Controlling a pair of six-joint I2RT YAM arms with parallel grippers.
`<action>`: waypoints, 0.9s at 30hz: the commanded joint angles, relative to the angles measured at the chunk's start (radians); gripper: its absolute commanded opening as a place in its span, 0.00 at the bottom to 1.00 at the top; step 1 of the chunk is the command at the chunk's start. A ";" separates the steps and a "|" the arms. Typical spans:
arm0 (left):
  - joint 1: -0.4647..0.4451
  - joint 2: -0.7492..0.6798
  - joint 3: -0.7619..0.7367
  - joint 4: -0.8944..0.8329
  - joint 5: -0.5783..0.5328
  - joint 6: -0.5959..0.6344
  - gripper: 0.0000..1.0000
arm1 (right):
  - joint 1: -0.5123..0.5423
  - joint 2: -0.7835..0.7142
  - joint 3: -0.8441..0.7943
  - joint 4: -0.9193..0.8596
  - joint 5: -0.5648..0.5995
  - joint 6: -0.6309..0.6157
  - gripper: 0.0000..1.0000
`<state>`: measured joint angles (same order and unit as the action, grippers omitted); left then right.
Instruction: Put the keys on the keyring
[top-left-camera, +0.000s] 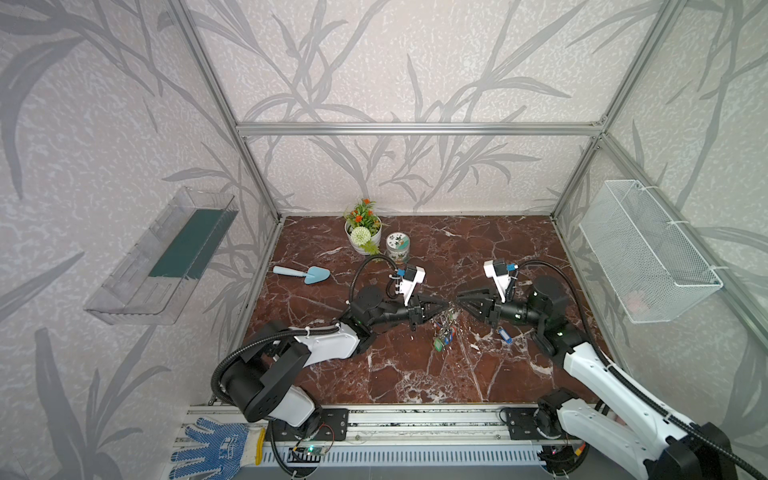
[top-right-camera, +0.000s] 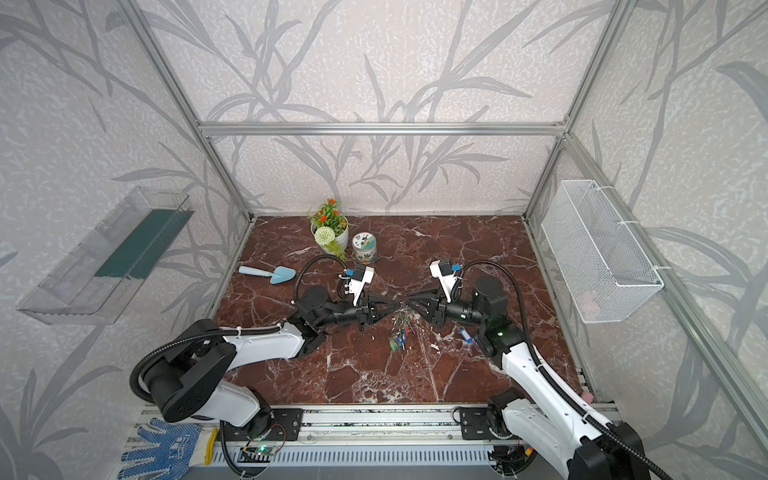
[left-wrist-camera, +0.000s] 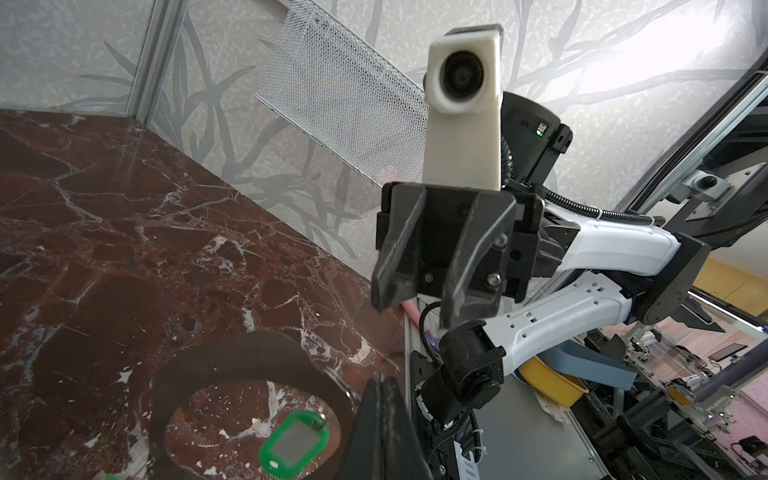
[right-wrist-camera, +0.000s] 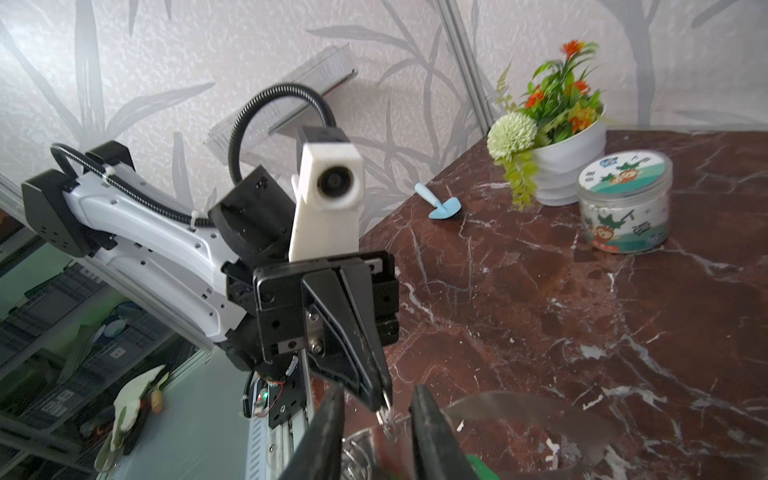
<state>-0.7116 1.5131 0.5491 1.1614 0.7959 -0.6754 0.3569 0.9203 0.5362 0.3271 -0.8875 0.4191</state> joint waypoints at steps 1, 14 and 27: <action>-0.008 0.018 -0.007 0.212 -0.020 -0.070 0.00 | -0.008 -0.014 -0.009 0.060 -0.006 0.056 0.24; -0.048 0.047 0.002 0.251 -0.111 -0.050 0.00 | -0.009 0.004 -0.082 0.168 -0.028 0.145 0.26; -0.054 0.045 0.009 0.251 -0.121 -0.047 0.00 | -0.004 0.037 -0.105 0.230 -0.059 0.165 0.22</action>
<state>-0.7593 1.5658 0.5381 1.3140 0.6815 -0.7254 0.3508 0.9463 0.4400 0.5140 -0.9188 0.5808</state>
